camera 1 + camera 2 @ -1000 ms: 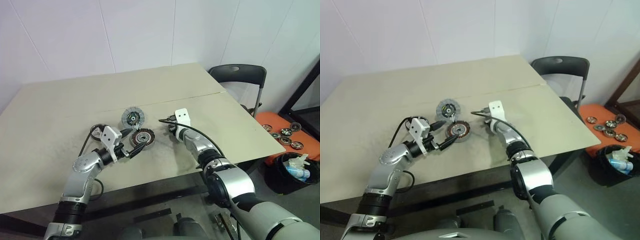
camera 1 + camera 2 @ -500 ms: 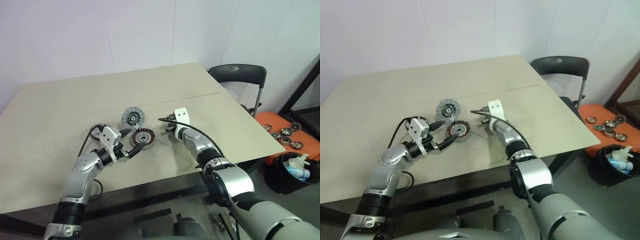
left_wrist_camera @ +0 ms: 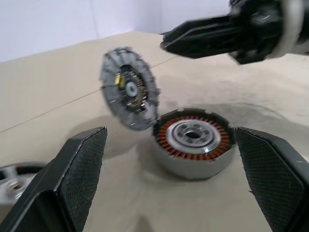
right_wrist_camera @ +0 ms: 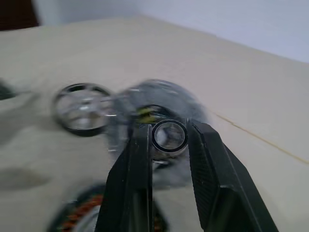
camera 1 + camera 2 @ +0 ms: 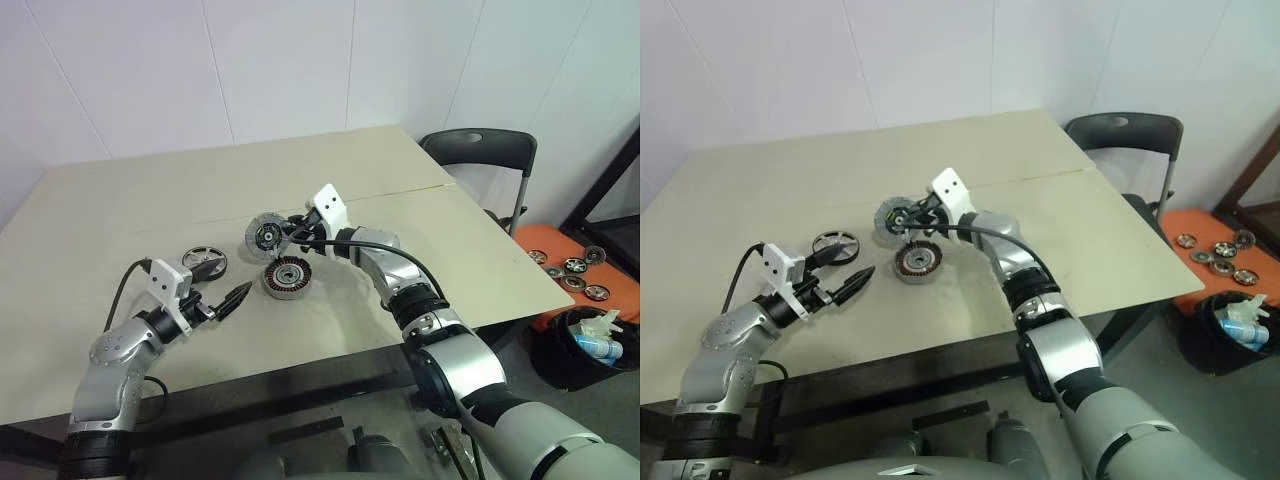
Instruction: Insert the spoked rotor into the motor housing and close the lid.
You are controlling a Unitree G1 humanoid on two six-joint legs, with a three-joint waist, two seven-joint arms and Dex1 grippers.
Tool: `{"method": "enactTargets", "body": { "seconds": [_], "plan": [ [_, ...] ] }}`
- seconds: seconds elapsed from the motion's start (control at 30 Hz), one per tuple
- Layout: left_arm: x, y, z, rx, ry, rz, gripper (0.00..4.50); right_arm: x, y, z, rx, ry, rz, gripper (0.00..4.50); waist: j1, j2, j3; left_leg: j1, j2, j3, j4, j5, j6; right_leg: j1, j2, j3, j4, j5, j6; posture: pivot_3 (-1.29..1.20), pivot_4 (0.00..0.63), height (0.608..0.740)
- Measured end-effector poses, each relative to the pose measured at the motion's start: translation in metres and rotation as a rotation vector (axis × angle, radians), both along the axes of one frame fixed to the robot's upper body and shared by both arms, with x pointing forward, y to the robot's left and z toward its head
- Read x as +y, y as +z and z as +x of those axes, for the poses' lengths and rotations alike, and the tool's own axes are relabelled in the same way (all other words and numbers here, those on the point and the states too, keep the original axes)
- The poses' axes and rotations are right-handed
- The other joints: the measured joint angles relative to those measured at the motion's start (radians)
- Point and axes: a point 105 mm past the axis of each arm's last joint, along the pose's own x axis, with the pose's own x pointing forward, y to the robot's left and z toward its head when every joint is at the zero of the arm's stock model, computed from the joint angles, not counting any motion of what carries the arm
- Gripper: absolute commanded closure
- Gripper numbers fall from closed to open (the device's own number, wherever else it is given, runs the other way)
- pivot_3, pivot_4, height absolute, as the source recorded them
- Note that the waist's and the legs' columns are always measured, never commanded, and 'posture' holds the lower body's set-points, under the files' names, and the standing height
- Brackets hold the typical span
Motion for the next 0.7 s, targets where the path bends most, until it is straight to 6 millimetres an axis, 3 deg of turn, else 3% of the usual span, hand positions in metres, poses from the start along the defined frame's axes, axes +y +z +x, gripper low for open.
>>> {"method": "enactTargets", "body": {
  "seconds": [0.37,0.57,0.7],
  "plan": [
    [-0.003,-0.002,0.002,0.002,-0.006,-0.007,0.00,-0.001,-0.027,-0.021,0.171,0.085,-0.144,3.83,-0.001,0.000,0.000,-0.002,0.000,0.000,0.000,0.000,0.000,-0.002,0.000,0.000,0.000,0.000,0.001,0.00,0.000,0.740],
    [-0.001,-0.007,0.001,0.002,-0.011,-0.012,0.00,-0.004,-0.045,-0.027,0.227,0.070,-0.175,3.83,-0.001,0.000,0.000,-0.002,0.000,0.000,0.000,0.000,0.000,-0.002,0.000,0.000,0.000,0.000,0.001,0.00,0.000,0.740],
    [0.000,-0.013,0.001,0.012,-0.013,-0.012,0.00,-0.004,-0.046,-0.025,0.221,0.047,-0.179,3.83,-0.001,0.000,0.000,-0.002,0.000,0.000,0.000,0.000,0.000,-0.002,0.000,0.000,0.000,0.000,0.001,0.00,0.000,0.740]
  ]
}}
